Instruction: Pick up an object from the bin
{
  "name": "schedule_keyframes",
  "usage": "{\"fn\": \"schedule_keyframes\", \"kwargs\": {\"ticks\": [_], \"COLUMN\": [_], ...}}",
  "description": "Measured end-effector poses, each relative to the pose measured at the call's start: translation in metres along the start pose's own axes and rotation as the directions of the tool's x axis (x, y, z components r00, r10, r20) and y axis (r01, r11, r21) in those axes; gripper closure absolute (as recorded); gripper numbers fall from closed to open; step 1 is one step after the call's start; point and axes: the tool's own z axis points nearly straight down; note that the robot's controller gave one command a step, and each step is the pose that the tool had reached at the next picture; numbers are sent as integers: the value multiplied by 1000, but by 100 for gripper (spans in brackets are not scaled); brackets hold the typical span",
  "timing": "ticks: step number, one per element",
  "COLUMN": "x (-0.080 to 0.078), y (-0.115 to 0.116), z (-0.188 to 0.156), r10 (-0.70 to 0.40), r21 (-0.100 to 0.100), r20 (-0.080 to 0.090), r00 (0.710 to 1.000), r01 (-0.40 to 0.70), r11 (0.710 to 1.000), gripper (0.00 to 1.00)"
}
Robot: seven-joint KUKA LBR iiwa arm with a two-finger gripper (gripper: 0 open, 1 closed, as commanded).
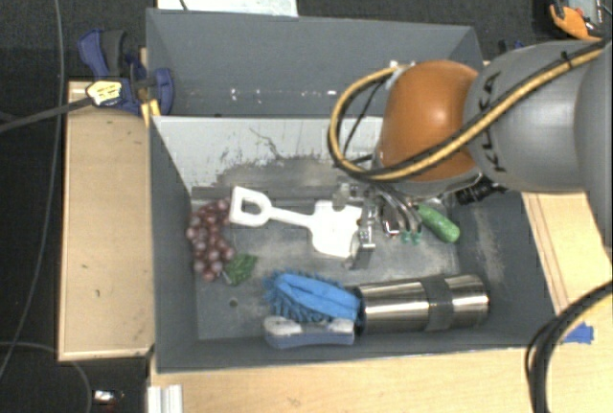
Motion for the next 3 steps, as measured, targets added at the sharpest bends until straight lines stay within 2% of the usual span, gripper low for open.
{"fn": "schedule_keyframes", "kwargs": {"ticks": [1, 2, 3], "x": [-2, -18, -22], "y": [0, 59, 68], "z": [-4, 60, 28], "r10": [2, 106, 20], "r21": [0, -3, 0], "r20": [8, 4, 20], "r00": [1000, 994, 1000], "r01": [-2, -106, -20], "r11": [1000, 994, 1000], "gripper": [0, 0, 0]}}
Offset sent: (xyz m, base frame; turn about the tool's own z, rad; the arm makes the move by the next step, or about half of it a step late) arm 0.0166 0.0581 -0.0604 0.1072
